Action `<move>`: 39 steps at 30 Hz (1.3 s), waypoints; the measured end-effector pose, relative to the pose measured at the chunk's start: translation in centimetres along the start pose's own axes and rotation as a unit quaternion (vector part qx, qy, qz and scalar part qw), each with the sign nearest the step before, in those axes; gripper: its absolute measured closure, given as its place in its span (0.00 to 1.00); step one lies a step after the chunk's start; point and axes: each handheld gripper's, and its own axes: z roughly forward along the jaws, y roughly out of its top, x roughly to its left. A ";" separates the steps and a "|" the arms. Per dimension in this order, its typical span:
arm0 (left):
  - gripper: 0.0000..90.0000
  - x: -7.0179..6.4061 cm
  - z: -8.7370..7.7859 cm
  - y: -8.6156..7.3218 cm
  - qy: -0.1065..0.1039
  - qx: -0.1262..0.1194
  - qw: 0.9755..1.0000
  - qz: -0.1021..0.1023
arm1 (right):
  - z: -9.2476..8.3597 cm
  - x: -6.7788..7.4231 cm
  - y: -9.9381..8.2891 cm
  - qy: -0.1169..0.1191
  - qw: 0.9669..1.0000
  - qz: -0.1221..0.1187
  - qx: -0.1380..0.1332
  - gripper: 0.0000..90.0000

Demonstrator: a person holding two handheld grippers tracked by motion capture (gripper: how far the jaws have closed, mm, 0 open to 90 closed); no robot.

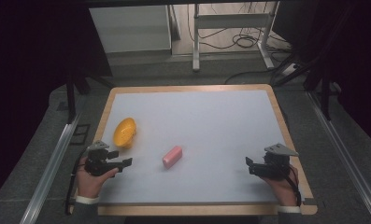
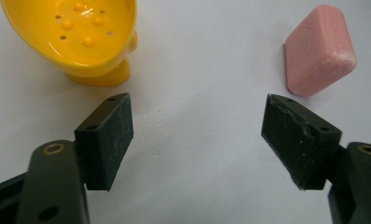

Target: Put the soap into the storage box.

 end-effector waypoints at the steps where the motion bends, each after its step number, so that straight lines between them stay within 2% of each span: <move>1: 0.31 -0.1 -0.3 0.0 0.010 -0.015 1.000 0.000 | 0.0 0.0 0.0 -0.002 1.000 -0.001 0.000 0.07; 5: 0.32 -0.3 -0.6 0.1 0.012 -0.020 1.000 0.004 | -0.1 0.1 0.1 0.001 1.000 -0.002 -0.002 0.07; 10: 0.32 -0.9 -0.8 0.2 0.024 -0.020 0.999 0.011 | -0.1 -0.1 0.1 0.011 1.000 0.003 -0.004 0.07; 13: 0.32 -1.5 -0.7 0.4 0.033 -0.012 0.999 0.017 | 0.0 -0.2 0.0 0.012 1.000 0.010 -0.005 0.07; 16: 0.32 -1.9 -0.7 0.7 0.042 -0.009 0.999 0.013 | 0.2 -0.2 -0.2 0.020 1.000 0.007 -0.003 0.07; 22: 0.31 -2.8 -0.9 0.9 0.040 -0.007 0.999 0.014 | 0.3 -0.6 -0.4 0.019 1.000 0.010 0.001 0.07; 24: 0.30 -2.7 -0.8 0.9 0.042 0.001 0.999 0.012 | 0.2 -0.8 -0.3 0.017 1.000 0.015 -0.002 0.07; 36: 0.29 -2.8 -1.2 2.1 0.033 0.007 0.999 0.022 | -0.2 -1.3 -0.6 0.009 1.000 0.018 0.001 0.07; 39: 0.29 -2.9 -1.2 2.3 0.037 0.012 0.999 0.023 | -0.4 -1.3 -0.6 0.007 1.000 0.020 -0.002 0.07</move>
